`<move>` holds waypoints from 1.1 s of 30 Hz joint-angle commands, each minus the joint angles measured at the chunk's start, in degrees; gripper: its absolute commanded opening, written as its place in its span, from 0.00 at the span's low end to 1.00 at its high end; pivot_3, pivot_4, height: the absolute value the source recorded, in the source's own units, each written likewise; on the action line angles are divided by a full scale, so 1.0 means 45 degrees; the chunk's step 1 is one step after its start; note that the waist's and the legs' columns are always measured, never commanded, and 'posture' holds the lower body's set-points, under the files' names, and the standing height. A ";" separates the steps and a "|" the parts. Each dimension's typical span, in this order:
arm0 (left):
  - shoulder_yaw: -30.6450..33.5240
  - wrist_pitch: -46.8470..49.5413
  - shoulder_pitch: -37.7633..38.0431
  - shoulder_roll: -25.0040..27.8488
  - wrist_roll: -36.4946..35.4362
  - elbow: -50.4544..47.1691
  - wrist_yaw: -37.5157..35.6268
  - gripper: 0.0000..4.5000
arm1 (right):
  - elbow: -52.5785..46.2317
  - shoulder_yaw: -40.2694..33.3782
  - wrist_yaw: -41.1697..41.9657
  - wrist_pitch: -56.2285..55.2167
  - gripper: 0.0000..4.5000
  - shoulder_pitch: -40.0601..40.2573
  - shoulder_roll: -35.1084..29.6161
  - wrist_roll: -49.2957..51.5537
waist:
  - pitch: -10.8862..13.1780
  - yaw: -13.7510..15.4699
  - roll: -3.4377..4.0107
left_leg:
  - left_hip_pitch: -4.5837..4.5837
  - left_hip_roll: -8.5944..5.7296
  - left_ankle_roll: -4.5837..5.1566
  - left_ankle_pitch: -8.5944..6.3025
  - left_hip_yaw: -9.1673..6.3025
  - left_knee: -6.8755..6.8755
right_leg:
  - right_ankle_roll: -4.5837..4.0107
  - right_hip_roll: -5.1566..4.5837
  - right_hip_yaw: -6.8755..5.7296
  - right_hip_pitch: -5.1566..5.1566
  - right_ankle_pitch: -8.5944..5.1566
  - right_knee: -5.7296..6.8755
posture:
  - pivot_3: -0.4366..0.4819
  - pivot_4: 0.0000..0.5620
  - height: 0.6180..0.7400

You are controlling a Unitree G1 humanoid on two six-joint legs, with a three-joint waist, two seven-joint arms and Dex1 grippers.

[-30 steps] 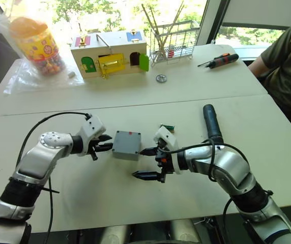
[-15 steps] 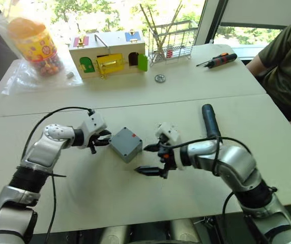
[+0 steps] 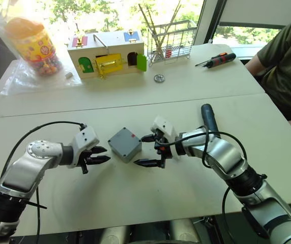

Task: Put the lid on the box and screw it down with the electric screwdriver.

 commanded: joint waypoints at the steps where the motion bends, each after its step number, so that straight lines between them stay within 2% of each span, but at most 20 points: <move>1: -0.0148 -0.0552 -0.0860 -0.0278 0.0384 0.0554 0.0267 0.38 | -0.0639 0.0129 0.0488 -0.0071 0.99 0.0240 0.0187 0.0245 | 0.0000 0.0066 0.0000 | 0.0000 0.0002 0.0000 0.0000 -0.0001 0.0000 | 0.0000 0.0001 -0.0001 0.0000 0.0000 0.0000 | 0.48 0.27 1.00; 11: -0.0894 -0.1121 -0.2018 -0.0849 0.0741 0.1574 -0.0273 0.38 | -0.1399 -0.0152 -0.0006 0.0606 0.99 0.0869 0.0287 0.0077 | -0.0002 0.0080 -0.0004 | 0.0000 -0.0003 -0.0006 0.0004 -0.0003 0.0007 | 0.0000 0.0000 -0.0011 0.0003 0.0000 0.0003 | 0.48 0.27 1.00; 16: -0.0836 -0.1174 -0.2068 -0.0577 0.0839 0.1720 -0.0565 0.38 | -0.1526 -0.0395 -0.0468 0.0641 0.99 0.0892 0.0215 -0.0173 | -0.0002 0.0087 -0.0004 | 0.0000 -0.0004 -0.0006 0.0004 -0.0003 0.0010 | 0.0000 -0.0001 -0.0011 0.0005 0.0000 0.0003 | 0.48 0.27 1.00; 20: -0.0246 -0.1328 -0.2564 0.0068 0.0839 0.2253 -0.0924 0.38 | -0.2846 -0.1891 -0.0474 0.1796 0.99 0.0822 -0.0523 0.0767 | -0.0002 0.0106 -0.0005 | 0.0000 -0.0005 -0.0006 0.0004 -0.0005 0.0010 | 0.0000 -0.0002 -0.0013 0.0006 0.0000 0.0003 | 0.48 0.27 1.00; 23: 0.0379 -0.0646 -0.3213 0.0262 -0.0076 0.1888 -0.1290 0.38 | -0.3235 -0.3522 -0.0636 0.2364 0.99 0.0751 -0.0811 0.1580 | -0.0002 0.0112 -0.0005 | -0.0001 -0.0005 -0.0006 0.0004 -0.0009 0.0012 | 0.0000 -0.0001 -0.0016 0.0010 0.0000 0.0001 | 0.48 0.27 1.00; 26: 0.0799 0.0352 -0.3739 0.0115 -0.1094 0.0998 -0.1363 0.38 | -0.2402 -0.4645 -0.0952 0.2044 0.99 0.0692 -0.0934 0.1586 | -0.0002 0.0105 -0.0006 | -0.0001 -0.0005 -0.0005 0.0003 -0.0010 0.0012 | 0.0000 -0.0001 -0.0016 0.0016 0.0000 -0.0002 | 0.48 0.27 1.00; 32: 0.0658 0.1767 -0.4306 -0.0271 -0.2165 -0.0979 -0.0805 0.38 | 0.0698 -0.4315 -0.1036 -0.0245 0.99 0.0408 -0.0932 0.0140 | -0.0002 0.0043 -0.0006 | -0.0001 -0.0003 -0.0005 0.0003 -0.0001 0.0008 | 0.0000 0.0002 -0.0012 0.0010 0.0000 0.0004 | 0.48 0.27 1.00; 33: 0.0580 0.1916 -0.4339 -0.0346 -0.2248 -0.1213 -0.0701 0.38 | 0.1110 -0.4169 -0.1042 -0.0593 0.94 0.0343 -0.0846 -0.0106 | -0.0002 0.0035 -0.0006 | -0.0001 -0.0003 -0.0005 0.0003 0.0000 0.0008 | 0.0000 0.0003 -0.0011 0.0007 0.0000 0.0006 | 0.48 0.27 1.00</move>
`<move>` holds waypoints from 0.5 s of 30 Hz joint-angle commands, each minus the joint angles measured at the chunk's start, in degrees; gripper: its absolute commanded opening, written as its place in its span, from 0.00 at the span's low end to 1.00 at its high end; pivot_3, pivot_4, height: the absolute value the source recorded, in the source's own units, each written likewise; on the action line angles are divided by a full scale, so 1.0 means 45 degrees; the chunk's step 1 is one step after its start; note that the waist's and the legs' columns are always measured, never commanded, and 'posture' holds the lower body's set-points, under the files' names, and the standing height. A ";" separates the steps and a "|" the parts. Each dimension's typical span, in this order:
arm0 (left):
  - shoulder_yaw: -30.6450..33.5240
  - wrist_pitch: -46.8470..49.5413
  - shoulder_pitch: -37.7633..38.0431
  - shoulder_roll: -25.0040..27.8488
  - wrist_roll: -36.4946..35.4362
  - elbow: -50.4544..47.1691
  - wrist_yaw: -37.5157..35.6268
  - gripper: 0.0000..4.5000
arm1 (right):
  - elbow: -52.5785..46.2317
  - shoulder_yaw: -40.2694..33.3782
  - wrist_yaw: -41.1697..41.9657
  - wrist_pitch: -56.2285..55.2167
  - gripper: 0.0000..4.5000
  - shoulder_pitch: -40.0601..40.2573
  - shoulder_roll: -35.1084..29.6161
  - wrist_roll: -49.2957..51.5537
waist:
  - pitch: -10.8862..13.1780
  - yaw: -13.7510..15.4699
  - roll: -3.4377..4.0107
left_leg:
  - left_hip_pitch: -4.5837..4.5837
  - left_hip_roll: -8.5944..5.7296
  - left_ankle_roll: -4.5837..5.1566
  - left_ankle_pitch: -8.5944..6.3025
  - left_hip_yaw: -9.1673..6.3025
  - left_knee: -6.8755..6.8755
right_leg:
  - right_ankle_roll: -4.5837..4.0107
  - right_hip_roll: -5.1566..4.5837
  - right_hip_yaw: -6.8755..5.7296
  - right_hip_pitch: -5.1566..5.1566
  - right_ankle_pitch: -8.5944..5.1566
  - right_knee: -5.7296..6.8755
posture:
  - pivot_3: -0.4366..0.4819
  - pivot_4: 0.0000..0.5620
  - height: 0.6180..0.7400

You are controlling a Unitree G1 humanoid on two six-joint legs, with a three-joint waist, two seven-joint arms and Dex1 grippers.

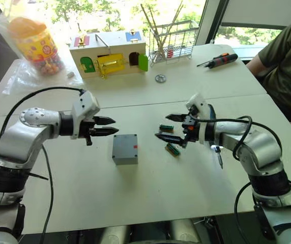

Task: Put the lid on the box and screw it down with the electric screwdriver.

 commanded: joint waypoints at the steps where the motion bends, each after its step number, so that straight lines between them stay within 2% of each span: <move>1: -0.0065 0.0532 -0.0297 -0.0115 -0.0450 -0.1102 0.0382 0.38 | 0.1102 0.0419 0.0012 -0.1380 0.88 -0.0514 0.0297 -0.0767 | 0.0000 -0.0033 0.0000 | 0.0000 0.0001 0.0000 0.0000 0.0001 0.0000 | 0.0000 0.0001 0.0001 0.0001 0.0000 0.0003 | 0.48 0.27 1.00; 3: -0.0274 0.0735 -0.0313 -0.0318 -0.0533 -0.1458 0.0574 0.38 | 0.1706 0.0524 -0.0062 -0.1713 0.76 -0.0723 0.0627 -0.0942 | 0.0000 -0.0057 0.0000 | 0.0000 0.0002 -0.0001 0.0000 0.0010 -0.0001 | 0.0000 0.0005 0.0007 -0.0006 0.0000 0.0009 | 0.48 0.27 1.00; 8: -0.0911 0.0723 -0.0205 -0.0571 -0.0315 -0.1899 0.1020 0.38 | 0.2772 0.0695 -0.0116 -0.2327 0.76 -0.1015 0.1230 -0.1322 | 0.0000 -0.0021 0.0000 | 0.0000 0.0003 -0.0002 0.0001 0.0009 0.0003 | 0.0000 0.0021 0.0009 -0.0006 0.0000 0.0008 | 0.48 0.27 1.00; 15: -0.1014 0.0650 -0.0083 -0.0575 -0.0373 -0.1802 0.1299 0.38 | 0.3330 0.0822 0.0004 -0.2606 0.76 -0.1017 0.1490 -0.1615 | 0.0000 0.0004 -0.0001 | 0.0000 0.0000 -0.0002 0.0001 0.0007 0.0010 | 0.0000 0.0022 0.0008 -0.0001 0.0000 0.0008 | 0.48 0.27 1.00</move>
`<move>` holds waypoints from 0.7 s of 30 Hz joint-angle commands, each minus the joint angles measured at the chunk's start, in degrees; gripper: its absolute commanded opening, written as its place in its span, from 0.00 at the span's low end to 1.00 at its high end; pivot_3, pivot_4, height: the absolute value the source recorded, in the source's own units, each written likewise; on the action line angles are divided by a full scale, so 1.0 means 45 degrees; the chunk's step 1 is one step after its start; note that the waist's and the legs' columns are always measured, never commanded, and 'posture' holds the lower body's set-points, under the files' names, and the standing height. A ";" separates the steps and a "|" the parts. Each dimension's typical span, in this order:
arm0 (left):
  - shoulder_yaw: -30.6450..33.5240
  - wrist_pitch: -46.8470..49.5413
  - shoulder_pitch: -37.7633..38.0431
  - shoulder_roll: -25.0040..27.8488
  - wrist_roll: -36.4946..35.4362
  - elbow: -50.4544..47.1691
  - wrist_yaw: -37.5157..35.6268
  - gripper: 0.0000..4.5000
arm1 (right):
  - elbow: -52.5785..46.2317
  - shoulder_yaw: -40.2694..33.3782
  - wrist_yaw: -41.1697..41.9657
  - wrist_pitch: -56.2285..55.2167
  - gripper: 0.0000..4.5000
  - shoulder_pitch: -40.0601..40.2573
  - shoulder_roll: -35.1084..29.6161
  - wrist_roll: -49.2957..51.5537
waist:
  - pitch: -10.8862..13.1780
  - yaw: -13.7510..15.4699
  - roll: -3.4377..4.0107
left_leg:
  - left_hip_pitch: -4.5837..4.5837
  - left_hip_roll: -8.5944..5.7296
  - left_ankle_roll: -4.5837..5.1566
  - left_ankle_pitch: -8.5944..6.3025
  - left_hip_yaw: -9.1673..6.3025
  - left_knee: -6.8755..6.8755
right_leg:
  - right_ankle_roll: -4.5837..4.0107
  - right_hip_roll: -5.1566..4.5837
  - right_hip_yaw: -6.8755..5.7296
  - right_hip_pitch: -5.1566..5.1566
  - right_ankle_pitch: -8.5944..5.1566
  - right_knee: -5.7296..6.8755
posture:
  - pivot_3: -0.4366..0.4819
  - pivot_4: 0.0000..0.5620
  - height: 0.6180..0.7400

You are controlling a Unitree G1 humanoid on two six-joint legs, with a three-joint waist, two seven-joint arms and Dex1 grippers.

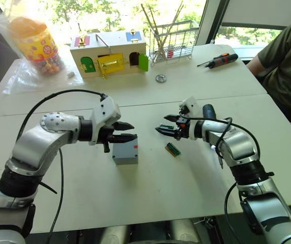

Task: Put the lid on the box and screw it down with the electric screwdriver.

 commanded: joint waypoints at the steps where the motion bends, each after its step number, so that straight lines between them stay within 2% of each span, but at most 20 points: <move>1: 0.0067 -0.0155 0.0030 0.0129 0.0022 -0.0193 0.0040 0.38 | -0.0022 -0.0097 0.0108 -0.0215 0.76 -0.0240 0.0137 -0.0089 | 0.0000 -0.0025 0.0000 | 0.0000 0.0001 0.0000 0.0000 0.0000 -0.0002 | 0.0000 0.0003 0.0000 -0.0001 0.0000 0.0000 | 0.48 0.27 1.00; 10: 0.0017 -0.0642 0.0323 0.0429 0.0354 0.0299 -0.0057 0.38 | 0.0494 -0.0230 0.0042 -0.0358 0.76 -0.0286 0.0551 -0.0228 | 0.0000 -0.0024 0.0000 | 0.0000 0.0002 -0.0001 0.0000 0.0000 -0.0002 | 0.0000 0.0005 0.0001 -0.0003 0.0000 0.0000 | 0.48 0.27 1.00; 14: -0.0003 -0.0699 0.0402 0.0389 0.0393 0.0295 -0.0028 0.38 | 0.0712 -0.0279 0.0002 -0.0513 0.52 -0.0330 0.0647 -0.0307 | 0.0000 -0.0020 0.0000 | 0.0000 0.0002 -0.0001 0.0000 0.0000 -0.0002 | 0.0000 0.0005 0.0001 -0.0002 0.0000 0.0000 | 0.48 0.27 1.00; 18: -0.0020 -0.0777 0.0502 0.0408 0.0460 0.0321 -0.0029 0.38 | 0.0802 -0.0368 -0.0066 -0.0576 0.08 -0.0380 0.0745 -0.0360 | 0.0000 -0.0044 0.0000 | 0.0000 0.0002 -0.0001 0.0000 0.0000 -0.0003 | 0.0000 0.0006 0.0001 -0.0004 0.0000 0.0001 | 0.48 0.27 1.00; 19: -0.0021 -0.0808 0.0529 0.0417 0.0480 0.0333 -0.0034 0.38 | 0.0806 -0.0405 -0.0077 -0.0557 0.01 -0.0371 0.0777 -0.0340 | 0.0000 -0.0048 0.0000 | 0.0000 0.0002 -0.0001 0.0000 0.0000 -0.0004 | 0.0000 0.0006 0.0001 -0.0004 0.0000 0.0000 | 0.48 0.27 1.00; 21: -0.0018 -0.0831 0.0564 0.0426 0.0496 0.0338 -0.0046 0.38 | 0.0802 -0.0468 -0.0093 -0.0520 0.01 -0.0354 0.0837 -0.0306 | 0.0000 -0.0033 0.0000 | 0.0000 0.0002 -0.0001 0.0001 -0.0001 -0.0003 | 0.0000 0.0007 0.0001 -0.0005 0.0000 0.0001 | 0.48 0.27 1.00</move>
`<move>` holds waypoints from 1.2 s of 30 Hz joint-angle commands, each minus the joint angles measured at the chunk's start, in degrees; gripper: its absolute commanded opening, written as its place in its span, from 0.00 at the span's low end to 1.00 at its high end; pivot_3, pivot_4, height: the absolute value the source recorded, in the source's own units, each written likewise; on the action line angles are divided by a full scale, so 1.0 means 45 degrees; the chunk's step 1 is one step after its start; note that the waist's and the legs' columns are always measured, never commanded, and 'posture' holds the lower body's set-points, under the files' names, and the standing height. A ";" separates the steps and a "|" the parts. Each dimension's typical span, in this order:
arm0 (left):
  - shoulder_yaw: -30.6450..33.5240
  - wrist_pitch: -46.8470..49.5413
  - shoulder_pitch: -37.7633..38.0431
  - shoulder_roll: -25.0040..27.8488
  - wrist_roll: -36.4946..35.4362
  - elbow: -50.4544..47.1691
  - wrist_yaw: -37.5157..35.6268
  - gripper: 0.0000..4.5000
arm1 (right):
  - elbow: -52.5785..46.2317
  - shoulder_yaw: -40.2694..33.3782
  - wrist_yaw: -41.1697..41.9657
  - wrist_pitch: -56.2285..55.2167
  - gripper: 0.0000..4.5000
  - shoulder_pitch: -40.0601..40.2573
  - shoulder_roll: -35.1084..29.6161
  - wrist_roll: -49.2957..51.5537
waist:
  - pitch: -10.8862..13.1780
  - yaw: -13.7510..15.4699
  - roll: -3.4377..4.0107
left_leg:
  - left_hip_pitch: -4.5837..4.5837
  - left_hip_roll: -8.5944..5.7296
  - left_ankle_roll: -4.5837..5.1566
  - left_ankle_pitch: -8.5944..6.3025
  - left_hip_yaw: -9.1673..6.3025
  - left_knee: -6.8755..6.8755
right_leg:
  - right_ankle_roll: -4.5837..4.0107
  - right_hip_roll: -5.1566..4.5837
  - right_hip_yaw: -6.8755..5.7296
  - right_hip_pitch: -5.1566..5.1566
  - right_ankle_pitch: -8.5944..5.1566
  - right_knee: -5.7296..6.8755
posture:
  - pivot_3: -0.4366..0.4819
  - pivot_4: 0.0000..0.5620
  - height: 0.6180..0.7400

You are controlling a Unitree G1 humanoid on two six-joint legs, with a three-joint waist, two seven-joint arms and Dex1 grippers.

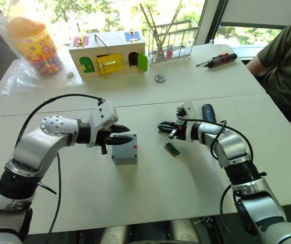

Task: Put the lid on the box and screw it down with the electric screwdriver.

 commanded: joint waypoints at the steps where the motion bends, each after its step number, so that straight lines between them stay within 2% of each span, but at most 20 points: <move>1: 0.0144 -0.0309 -0.0042 0.0129 0.0089 -0.0175 -0.0027 0.38 | -0.0219 -0.0348 -0.0031 -0.0167 0.01 -0.0330 0.0096 0.0093 | 0.0000 0.0017 0.0000 | 0.0000 0.0000 0.0000 0.0000 0.0000 0.0001 | 0.0000 -0.0001 -0.0001 0.0002 0.0000 0.0000 | 0.48 0.27 1.00; 8: 0.0142 -0.0478 -0.0021 0.0124 0.0174 0.0049 -0.0080 0.38 | -0.0597 -0.0544 -0.0087 -0.0122 0.01 -0.0341 0.0069 0.0190 | 0.0000 0.0011 0.0001 | 0.0000 0.0000 0.0000 0.0000 0.0000 0.0001 | 0.0000 0.0000 0.0000 0.0001 0.0000 0.0000 | 0.48 0.27 1.00; 19: 0.0701 -0.1022 -0.0195 0.0409 0.0247 0.1334 -0.0344 0.38 | -0.2844 -0.1429 -0.0264 0.1562 0.01 -0.1006 0.0133 0.1289 | 0.0000 0.0011 0.0001 | 0.0000 0.0000 0.0000 0.0000 -0.0001 -0.0002 | 0.0000 -0.0001 0.0000 -0.0002 0.0000 0.0000 | 0.48 0.27 1.00; 23: 0.1151 -0.1039 0.0068 0.1192 0.0193 0.1483 -0.0701 0.38 | -0.4309 -0.0615 0.0238 0.2564 0.01 -0.0844 0.0230 0.2000 | 0.0000 -0.0012 0.0000 | 0.0000 0.0003 0.0000 0.0000 -0.0005 -0.0012 | 0.0000 -0.0001 0.0000 -0.0009 0.0000 0.0001 | 0.48 0.27 1.00; 27: 0.1329 -0.1102 0.0488 0.1768 0.0202 0.1421 -0.1001 0.38 | -0.4830 0.0180 0.0155 0.2739 0.01 -0.0398 0.0558 0.2046 | 0.0000 -0.0026 0.0001 | 0.0000 0.0005 0.0000 0.0000 -0.0004 -0.0021 | 0.0000 -0.0002 0.0003 -0.0017 0.0000 0.0002 | 0.48 0.27 1.00; 36: 0.1372 -0.0687 0.0917 0.1649 -0.0055 0.0774 -0.0634 0.38 | -0.4548 0.0902 -0.0183 0.2390 0.01 -0.0121 0.1103 0.1800 | 0.0000 0.0019 0.0000 | -0.0001 -0.0004 0.0000 0.0000 -0.0003 -0.0002 | 0.0000 -0.0011 0.0002 -0.0006 0.0000 0.0004 | 0.48 0.27 1.00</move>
